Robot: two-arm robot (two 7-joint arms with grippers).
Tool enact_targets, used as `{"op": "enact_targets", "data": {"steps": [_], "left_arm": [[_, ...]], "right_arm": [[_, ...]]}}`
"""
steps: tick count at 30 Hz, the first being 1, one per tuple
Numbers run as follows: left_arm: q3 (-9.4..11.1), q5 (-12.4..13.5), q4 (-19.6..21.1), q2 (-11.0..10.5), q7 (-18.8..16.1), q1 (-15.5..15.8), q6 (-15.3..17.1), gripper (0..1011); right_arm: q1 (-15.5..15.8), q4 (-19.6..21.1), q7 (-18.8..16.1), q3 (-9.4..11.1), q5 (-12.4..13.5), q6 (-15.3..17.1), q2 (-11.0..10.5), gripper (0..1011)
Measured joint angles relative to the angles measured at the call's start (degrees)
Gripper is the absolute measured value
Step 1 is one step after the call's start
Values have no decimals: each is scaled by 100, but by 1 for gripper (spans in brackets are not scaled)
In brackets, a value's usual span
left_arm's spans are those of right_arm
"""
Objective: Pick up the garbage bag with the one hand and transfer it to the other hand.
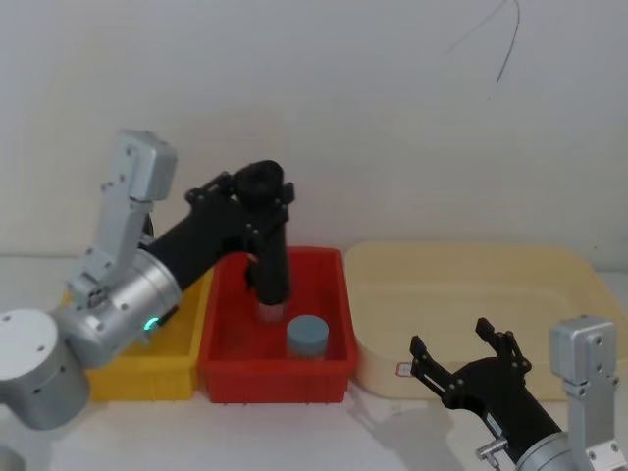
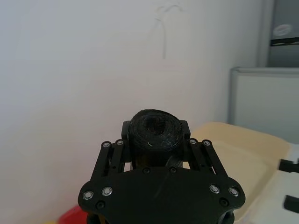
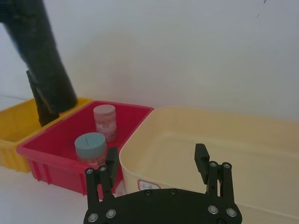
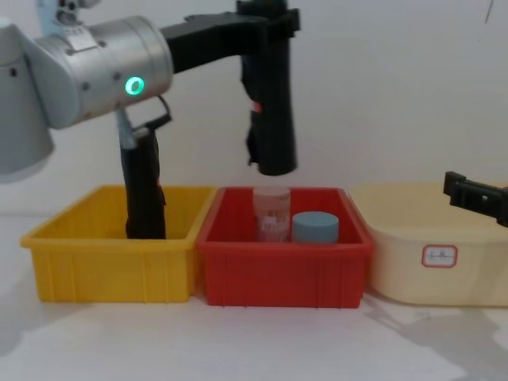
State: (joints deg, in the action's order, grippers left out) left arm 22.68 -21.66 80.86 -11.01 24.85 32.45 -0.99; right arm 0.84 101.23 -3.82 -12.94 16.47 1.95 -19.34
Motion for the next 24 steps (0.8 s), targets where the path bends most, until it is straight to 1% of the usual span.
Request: {"op": "enact_targets", "data": {"steps": [1, 3, 7, 8, 10, 11, 18, 24], "left_arm": [[30, -25, -97, 42, 50, 52, -7, 544], [120, -132, -422, 171, 264, 220, -46, 544], [215, -217, -796, 324, 468, 409, -99, 544], [269, -262, -985, 403, 572, 504, -131, 544], [311, -296, -1110, 463, 657, 578, -157, 544], [349, -328, -1277, 519, 742, 649, -184, 544], [480, -429, -1743, 705, 1006, 883, -267, 544], [548, -485, -1981, 803, 1141, 1004, -312, 544]], "right_arm": [[0, 0, 0, 0, 0, 0, 0, 999], [0, 0, 0, 0, 0, 0, 0, 1000], [0, 0, 0, 0, 0, 0, 0, 1000], [0, 0, 0, 0, 0, 0, 0, 999], [0, 0, 0, 0, 0, 0, 0, 1000], [0, 0, 0, 0, 0, 0, 0, 1000], [0, 4, -10, 1, 1, 0, 4, 1000], [-8, 43, -113, -7, 36, 0, 4, 999]]}}
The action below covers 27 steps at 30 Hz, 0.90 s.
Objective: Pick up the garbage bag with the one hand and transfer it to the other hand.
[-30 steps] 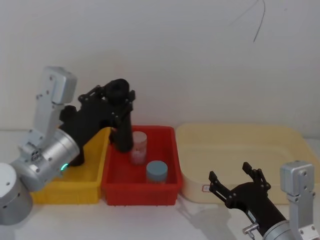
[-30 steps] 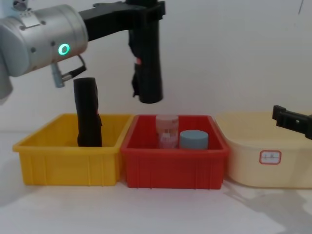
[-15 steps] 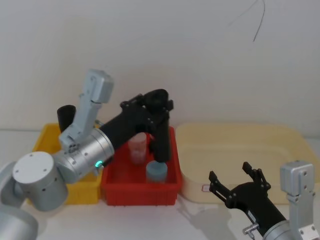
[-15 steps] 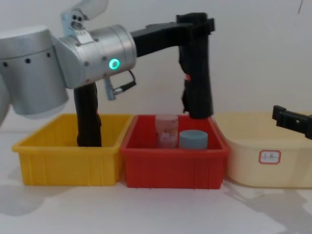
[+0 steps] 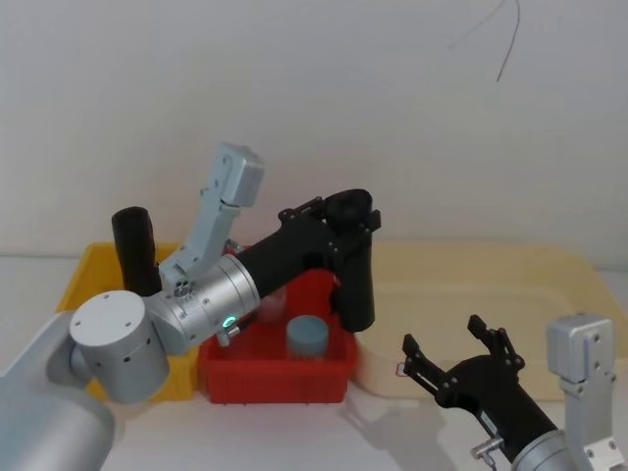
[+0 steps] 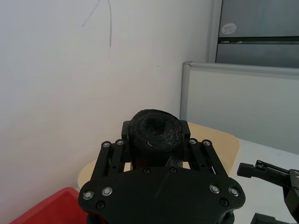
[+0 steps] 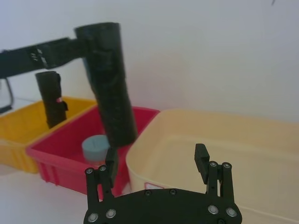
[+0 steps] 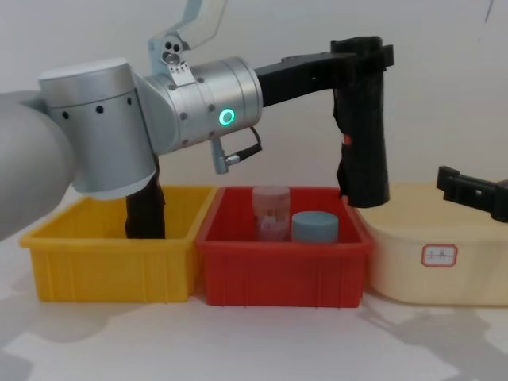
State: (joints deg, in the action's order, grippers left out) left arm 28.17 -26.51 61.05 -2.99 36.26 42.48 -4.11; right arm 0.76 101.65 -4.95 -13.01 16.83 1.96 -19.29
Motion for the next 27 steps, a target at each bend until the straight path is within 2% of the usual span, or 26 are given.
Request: {"op": "enact_targets", "data": {"steps": [13, 20, 27], "left_arm": [[69, -55, -254, 101, 142, 127, -44, 544], [85, -67, -310, 124, 174, 155, -55, 544], [95, -74, -348, 138, 193, 172, -60, 544]], "right_arm": [[-216, 46, -285, -179, 2, 258, -3, 1000], [-516, -184, -415, -363, -133, 495, 44, 999], [-796, -537, -523, -472, -226, 539, 124, 1000]]}}
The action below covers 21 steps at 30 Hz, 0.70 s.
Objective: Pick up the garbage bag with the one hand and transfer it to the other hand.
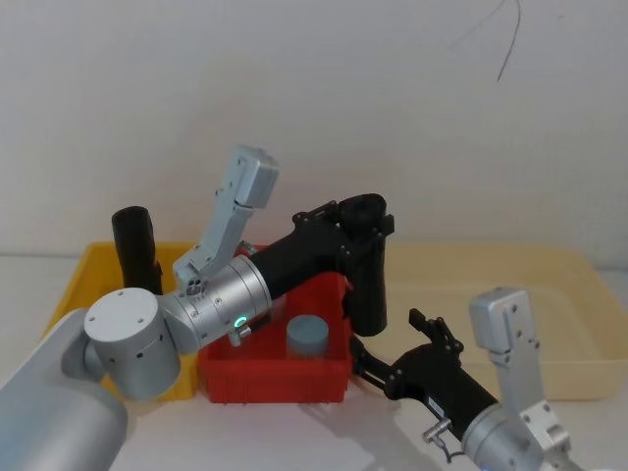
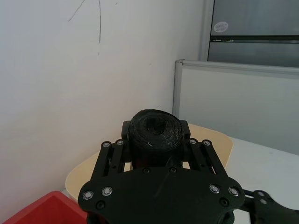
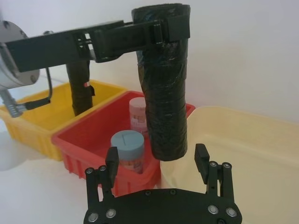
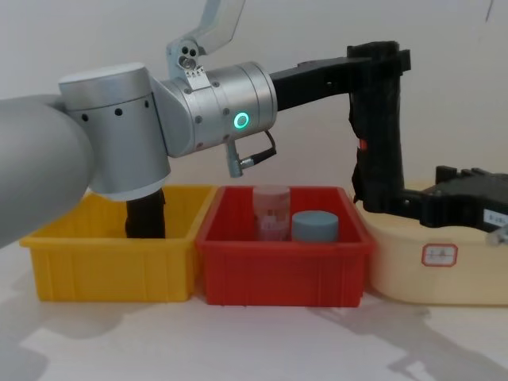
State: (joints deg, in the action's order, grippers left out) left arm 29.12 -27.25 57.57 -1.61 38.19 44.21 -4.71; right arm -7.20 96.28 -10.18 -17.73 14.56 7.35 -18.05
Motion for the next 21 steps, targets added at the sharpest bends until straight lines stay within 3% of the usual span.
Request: {"op": "enact_targets", "data": {"steps": [21], "left_arm": [[11, -9, -30, 12, 19, 17, -7, 544]], "right_arm": [[-750, -1009, -255, -30, -117, -189, 277, 1000]]}}
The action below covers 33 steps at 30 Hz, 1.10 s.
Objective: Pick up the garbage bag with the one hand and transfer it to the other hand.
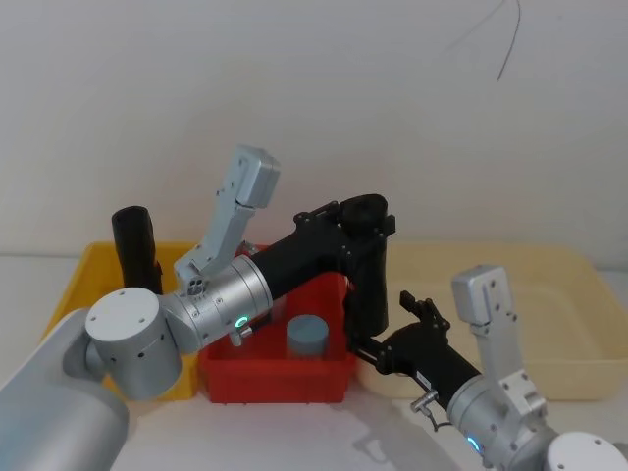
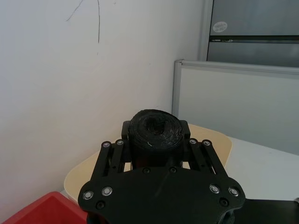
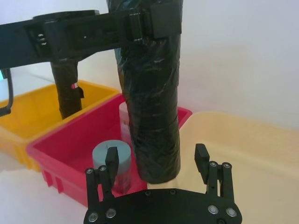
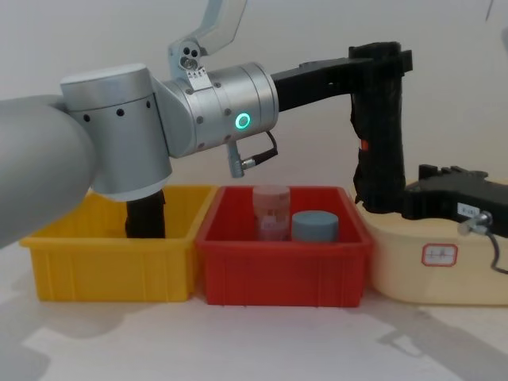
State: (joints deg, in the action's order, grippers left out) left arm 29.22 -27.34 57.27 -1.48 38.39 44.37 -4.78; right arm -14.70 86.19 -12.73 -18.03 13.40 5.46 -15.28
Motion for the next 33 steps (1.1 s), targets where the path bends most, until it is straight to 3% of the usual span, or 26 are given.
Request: {"op": "enact_targets", "data": {"steps": [16, 20, 33], "left_arm": [[0, 1, -8, 2, 1, 4, 1, 544], [0, 2, -7, 2, 1, 4, 1, 544], [0, 2, -7, 2, 0, 4, 1, 544]], "right_arm": [[-535, -608, -210, -71, -65, -136, 273, 977], [-613, -687, -229, -77, -83, -122, 320, 907], [-733, -780, -299, -51, -134, -76, 398, 519]]}}
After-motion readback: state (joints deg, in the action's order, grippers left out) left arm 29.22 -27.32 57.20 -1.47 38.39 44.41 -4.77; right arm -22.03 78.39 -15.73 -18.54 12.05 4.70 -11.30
